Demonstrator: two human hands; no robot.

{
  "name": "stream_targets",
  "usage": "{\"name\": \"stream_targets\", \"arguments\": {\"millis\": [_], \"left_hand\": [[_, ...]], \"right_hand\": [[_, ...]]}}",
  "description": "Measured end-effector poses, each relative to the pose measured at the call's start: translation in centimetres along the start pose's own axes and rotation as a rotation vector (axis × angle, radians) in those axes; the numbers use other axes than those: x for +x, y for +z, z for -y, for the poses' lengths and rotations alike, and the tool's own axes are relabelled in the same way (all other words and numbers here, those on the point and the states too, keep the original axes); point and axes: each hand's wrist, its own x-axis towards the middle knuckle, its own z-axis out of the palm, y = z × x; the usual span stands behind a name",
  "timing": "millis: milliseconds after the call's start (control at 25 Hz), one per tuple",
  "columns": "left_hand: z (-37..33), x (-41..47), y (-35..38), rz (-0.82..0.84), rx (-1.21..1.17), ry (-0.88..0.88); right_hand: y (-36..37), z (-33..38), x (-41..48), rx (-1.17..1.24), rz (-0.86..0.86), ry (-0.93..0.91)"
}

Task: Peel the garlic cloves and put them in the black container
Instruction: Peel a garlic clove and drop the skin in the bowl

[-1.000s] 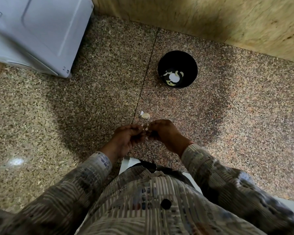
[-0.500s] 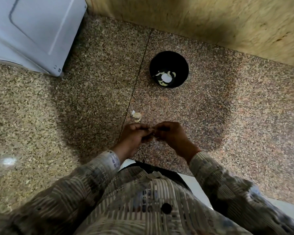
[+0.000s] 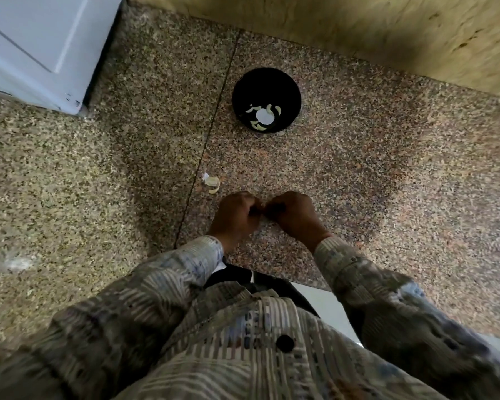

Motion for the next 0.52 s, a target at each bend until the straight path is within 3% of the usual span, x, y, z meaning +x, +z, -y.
{"name": "stream_targets", "arguments": {"millis": [160, 280, 440, 520], "left_hand": [[-0.2, 0.4, -0.2, -0.005, -0.063, -0.042], [-0.3, 0.2, 0.2, -0.034, -0.086, -0.083], [-0.4, 0.1, 0.6, -0.066, -0.09, -0.093], [-0.3, 0.0, 0.8, -0.088, -0.086, -0.085]], "right_hand": [[-0.7, -0.1, 1.2, 0.104, -0.03, 0.094], [-0.5, 0.0, 1.6, 0.001, 0.047, 0.067], [-0.4, 0.0, 2.3, 0.006, -0.026, 0.117], [-0.2, -0.1, 2.2, -0.038, 0.026, 0.06]]}}
